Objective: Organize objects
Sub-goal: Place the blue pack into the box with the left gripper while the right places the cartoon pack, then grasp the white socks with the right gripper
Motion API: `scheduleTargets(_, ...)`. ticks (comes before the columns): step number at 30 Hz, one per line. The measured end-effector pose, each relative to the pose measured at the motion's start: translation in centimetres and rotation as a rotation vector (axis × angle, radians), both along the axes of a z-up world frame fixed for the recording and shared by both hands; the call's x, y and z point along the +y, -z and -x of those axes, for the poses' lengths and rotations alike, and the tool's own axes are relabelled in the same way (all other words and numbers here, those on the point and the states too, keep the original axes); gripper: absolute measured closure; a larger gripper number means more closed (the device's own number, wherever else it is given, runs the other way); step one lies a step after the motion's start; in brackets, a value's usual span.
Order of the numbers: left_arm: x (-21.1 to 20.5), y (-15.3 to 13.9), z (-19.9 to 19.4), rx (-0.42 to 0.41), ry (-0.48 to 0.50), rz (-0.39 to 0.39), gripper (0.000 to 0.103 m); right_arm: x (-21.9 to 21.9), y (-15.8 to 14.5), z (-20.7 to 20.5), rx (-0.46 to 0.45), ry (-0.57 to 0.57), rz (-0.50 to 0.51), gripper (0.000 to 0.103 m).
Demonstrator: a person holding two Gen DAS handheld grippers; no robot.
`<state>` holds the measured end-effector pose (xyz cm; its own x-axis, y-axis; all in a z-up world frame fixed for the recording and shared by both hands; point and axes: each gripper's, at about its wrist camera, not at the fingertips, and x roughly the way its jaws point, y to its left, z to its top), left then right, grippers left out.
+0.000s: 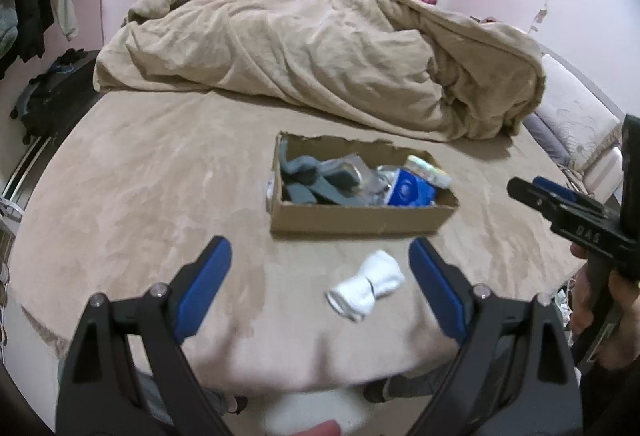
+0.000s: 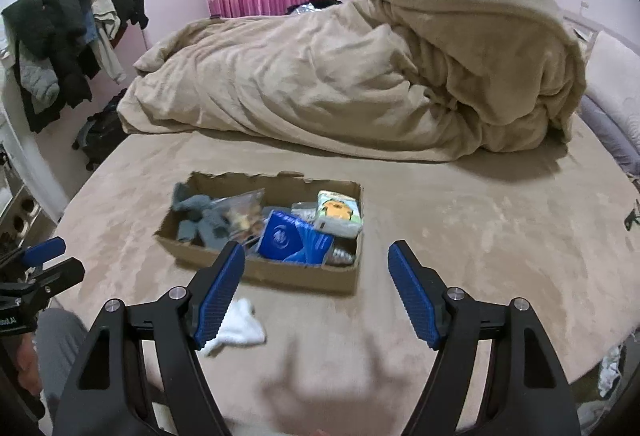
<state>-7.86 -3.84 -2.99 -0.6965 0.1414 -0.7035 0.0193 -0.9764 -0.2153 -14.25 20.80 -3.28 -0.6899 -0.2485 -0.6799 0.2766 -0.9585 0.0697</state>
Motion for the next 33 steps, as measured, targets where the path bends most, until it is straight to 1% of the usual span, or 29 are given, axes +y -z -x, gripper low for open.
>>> scheduleTargets(3,-0.3,-0.4,-2.1,-0.01,-0.015,-0.043,0.012,-0.5,-1.4,-2.3,0.026,-0.024,-0.007,0.026)
scheduleTargets(5,-0.2,-0.7,-3.3,0.006,-0.012,-0.07,0.011,-1.0,-2.2,-3.7,0.031,-0.046,-0.009,0.026)
scheduleTargets(8,0.3,-0.5,-4.2,0.003,0.002,-0.048,0.011,-2.3,-2.7,-5.8,0.039,-0.086,-0.026,0.026)
scheduleTargets(11,0.3,0.3,-4.4,-0.017,0.005,-0.041,0.011,-3.4,-2.3,-7.0,0.029,-0.118,-0.022,0.026)
scheduleTargets(16,-0.2,2.0,-4.4,-0.041,-0.011,0.003,0.011,-5.1,-0.1,-6.9,-0.025,-0.15,-0.014,0.026)
scheduleTargets(19,-1.0,4.0,-3.9,-0.072,-0.03,0.021,0.011,-5.9,1.3,-6.4,-0.042,-0.179,-0.006,0.026)
scheduleTargets(23,-1.8,6.7,-3.1,-0.131,-0.048,0.016,0.011,-6.8,4.2,-5.1,-0.077,-0.201,-0.029,0.026)
scheduleTargets(26,-1.8,8.1,-2.6,-0.162,-0.049,0.019,0.011,-7.0,6.3,-4.0,-0.121,-0.199,-0.035,0.026)
scheduleTargets(29,-1.4,8.9,-2.1,-0.179,-0.038,0.011,0.011,-7.4,8.3,-3.2,-0.132,-0.2,-0.079,0.027)
scheduleTargets(33,-0.9,10.4,-0.7,-0.212,-0.019,0.01,0.011,-7.5,10.3,-1.9,-0.167,-0.211,-0.081,0.032)
